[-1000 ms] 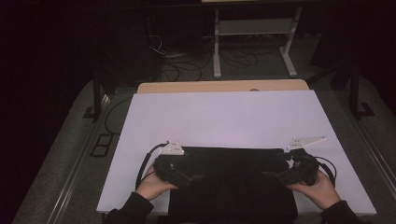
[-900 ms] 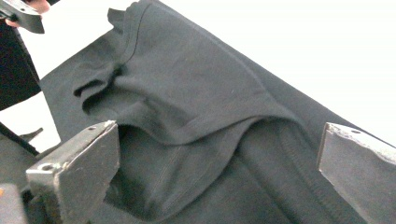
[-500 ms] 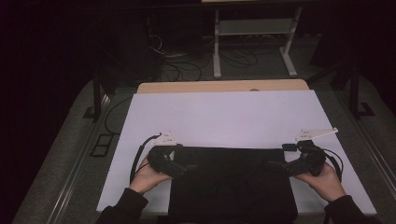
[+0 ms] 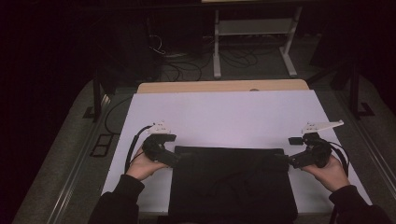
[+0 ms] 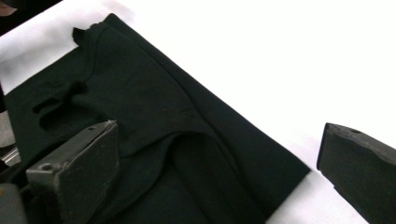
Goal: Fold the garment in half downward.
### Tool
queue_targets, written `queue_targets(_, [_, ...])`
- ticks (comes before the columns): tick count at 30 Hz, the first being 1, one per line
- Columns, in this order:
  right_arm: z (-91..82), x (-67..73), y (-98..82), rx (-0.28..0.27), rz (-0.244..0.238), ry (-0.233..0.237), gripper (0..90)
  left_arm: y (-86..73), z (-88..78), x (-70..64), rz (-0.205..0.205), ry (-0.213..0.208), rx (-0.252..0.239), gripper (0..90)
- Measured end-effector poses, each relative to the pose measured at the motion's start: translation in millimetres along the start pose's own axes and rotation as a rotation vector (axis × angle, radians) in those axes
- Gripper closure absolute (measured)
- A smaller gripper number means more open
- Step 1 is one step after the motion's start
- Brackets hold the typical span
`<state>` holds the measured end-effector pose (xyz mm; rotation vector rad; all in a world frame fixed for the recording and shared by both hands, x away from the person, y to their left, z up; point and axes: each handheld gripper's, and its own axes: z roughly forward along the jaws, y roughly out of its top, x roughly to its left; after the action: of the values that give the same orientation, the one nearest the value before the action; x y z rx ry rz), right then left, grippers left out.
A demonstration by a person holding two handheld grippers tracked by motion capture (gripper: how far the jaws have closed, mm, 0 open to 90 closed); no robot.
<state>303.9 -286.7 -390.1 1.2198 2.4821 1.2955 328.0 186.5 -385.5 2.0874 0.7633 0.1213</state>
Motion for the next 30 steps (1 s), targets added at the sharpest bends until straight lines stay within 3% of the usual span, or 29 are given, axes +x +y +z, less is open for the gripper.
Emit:
queue_targets(8, [0.2,-14.7,-2.0,0.012,0.015,-0.019,0.0,-4.7,1.8,17.1,-0.049,0.020,-0.015,0.0])
queue_targets(15, [2.5,-24.7,-2.5,0.015,0.026,-0.021,0.0,-6.6,8.5,27.4,-0.051,-0.005,-0.003,0.0])
queue_targets(21, [5.4,-30.4,-3.8,0.024,0.028,-0.028,0.0,-10.1,13.9,34.4,-0.058,-0.001,0.010,0.0])
queue_targets(25, [6.7,-33.7,-4.7,0.024,0.033,-0.033,0.0,-16.3,18.1,37.6,-0.040,0.010,0.018,0.0])
queue_targets(30, [9.0,-35.1,-4.9,0.030,0.036,-0.033,0.0,-21.5,21.0,43.4,-0.062,-0.002,0.027,0.0])
